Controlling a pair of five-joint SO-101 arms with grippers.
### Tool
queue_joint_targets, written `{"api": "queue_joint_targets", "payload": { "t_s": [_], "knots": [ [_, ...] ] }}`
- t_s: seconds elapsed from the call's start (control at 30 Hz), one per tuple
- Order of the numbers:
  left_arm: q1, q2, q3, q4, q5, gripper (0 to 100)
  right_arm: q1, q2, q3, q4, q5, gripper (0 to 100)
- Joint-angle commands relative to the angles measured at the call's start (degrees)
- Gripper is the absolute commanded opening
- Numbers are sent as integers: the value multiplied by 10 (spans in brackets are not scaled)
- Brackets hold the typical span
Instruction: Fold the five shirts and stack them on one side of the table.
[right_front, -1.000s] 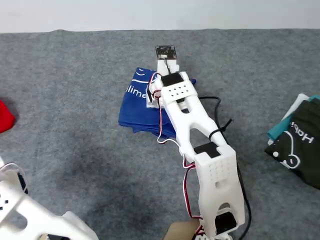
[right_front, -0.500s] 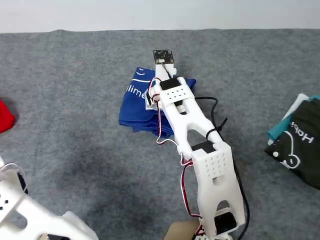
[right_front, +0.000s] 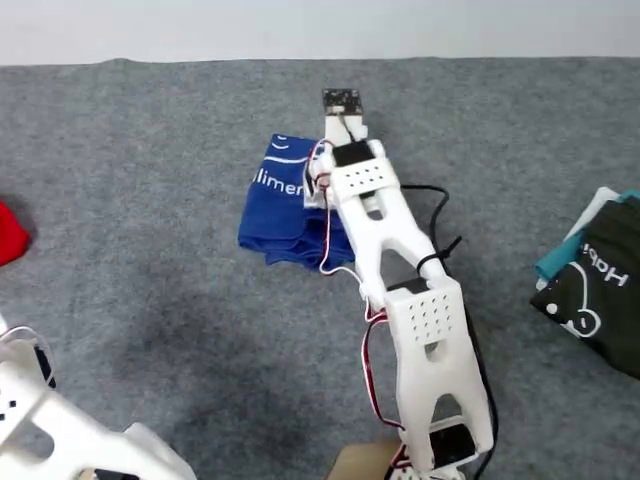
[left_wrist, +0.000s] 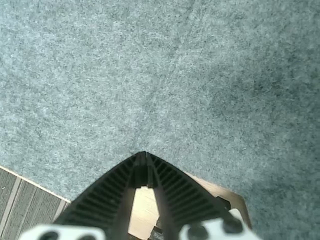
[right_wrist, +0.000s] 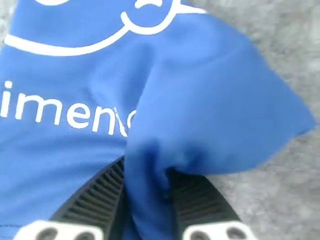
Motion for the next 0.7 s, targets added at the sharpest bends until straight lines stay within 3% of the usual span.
{"api": "queue_joint_targets", "payload": {
  "t_s": [0.0, 0.37, 0.67],
  "knots": [
    [3, -11, -2, 4, -5, 5, 31, -12, -76, 49, 3, 9],
    [3, -11, -2, 5, -5, 5, 99, -16, -233, 285, 47, 9],
    [3, -11, -2, 5, -4, 5, 103, -7, -250, 309, 47, 9]
  ]
}}
